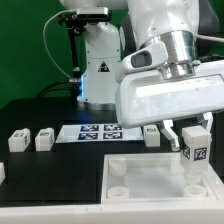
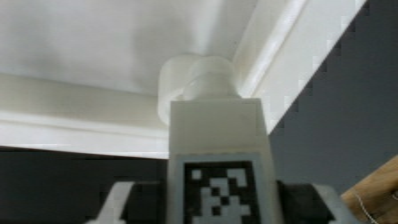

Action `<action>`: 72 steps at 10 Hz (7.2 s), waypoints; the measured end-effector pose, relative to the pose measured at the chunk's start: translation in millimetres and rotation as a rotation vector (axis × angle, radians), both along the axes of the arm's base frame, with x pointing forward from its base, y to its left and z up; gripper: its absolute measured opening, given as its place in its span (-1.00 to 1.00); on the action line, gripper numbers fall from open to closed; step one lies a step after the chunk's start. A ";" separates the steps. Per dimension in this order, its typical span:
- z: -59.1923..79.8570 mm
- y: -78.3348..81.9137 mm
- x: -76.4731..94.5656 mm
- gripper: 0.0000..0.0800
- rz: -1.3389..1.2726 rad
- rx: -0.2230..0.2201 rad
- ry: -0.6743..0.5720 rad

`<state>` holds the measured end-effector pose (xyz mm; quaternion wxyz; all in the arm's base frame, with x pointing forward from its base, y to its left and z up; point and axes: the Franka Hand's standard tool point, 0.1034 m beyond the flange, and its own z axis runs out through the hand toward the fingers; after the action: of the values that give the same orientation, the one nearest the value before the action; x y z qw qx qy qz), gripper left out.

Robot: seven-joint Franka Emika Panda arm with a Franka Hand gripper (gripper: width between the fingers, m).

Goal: Assemble one leg

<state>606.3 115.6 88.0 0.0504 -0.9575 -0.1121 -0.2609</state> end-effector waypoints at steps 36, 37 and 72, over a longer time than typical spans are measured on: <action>19.8 0.0 35.0 0.62 0.010 -0.003 0.050; 11.0 1.7 28.7 0.62 0.023 -0.009 0.164; -8.1 15.1 11.0 0.62 -1.032 0.326 0.735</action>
Offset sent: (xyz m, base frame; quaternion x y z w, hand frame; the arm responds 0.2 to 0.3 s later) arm 0.0216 0.0031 0.0094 0.0004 -0.0015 -0.0039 1.0000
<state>617.3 130.6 79.9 0.0982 -0.8953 0.4272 0.0793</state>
